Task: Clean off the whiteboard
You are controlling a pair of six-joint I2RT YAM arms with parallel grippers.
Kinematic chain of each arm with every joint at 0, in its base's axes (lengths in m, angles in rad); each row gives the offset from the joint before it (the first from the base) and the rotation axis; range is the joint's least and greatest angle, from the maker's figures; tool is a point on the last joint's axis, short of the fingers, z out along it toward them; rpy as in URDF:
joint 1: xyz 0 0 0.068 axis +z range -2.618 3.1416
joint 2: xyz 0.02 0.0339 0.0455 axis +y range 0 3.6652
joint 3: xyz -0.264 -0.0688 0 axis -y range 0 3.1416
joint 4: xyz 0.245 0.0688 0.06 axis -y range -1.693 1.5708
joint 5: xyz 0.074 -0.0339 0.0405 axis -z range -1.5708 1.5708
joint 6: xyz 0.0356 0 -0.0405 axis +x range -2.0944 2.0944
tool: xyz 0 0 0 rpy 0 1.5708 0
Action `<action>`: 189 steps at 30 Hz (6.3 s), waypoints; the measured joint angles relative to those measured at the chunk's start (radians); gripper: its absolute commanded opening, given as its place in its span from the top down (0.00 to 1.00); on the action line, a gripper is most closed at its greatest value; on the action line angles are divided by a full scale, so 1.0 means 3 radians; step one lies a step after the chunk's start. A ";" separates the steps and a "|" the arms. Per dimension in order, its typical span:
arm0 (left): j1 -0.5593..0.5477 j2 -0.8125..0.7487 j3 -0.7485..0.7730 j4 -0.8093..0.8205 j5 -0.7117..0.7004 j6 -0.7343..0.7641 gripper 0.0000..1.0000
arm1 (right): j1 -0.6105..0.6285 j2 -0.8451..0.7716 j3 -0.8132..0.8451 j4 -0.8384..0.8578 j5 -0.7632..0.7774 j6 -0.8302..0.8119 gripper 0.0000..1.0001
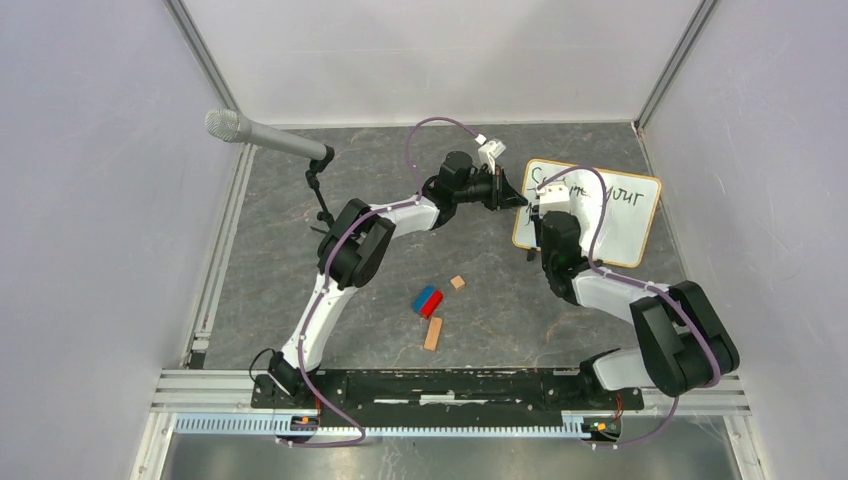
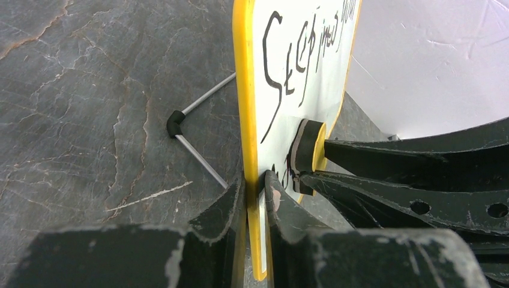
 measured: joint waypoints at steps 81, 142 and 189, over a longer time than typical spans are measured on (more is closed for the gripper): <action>0.0034 -0.0041 0.0001 -0.0145 -0.0014 0.0158 0.98 | -0.0459 0.0120 0.0381 -0.0228 -0.0565 -0.0154 0.93; 0.0172 0.0331 0.0431 0.0388 0.0355 -0.0767 0.98 | -0.0184 0.0292 0.0701 -0.0338 -0.0689 -0.0048 0.94; 0.0167 0.0327 0.0403 0.0425 0.0370 -0.0657 0.98 | -0.0336 0.0242 0.0676 -0.0500 -0.0173 0.0360 0.92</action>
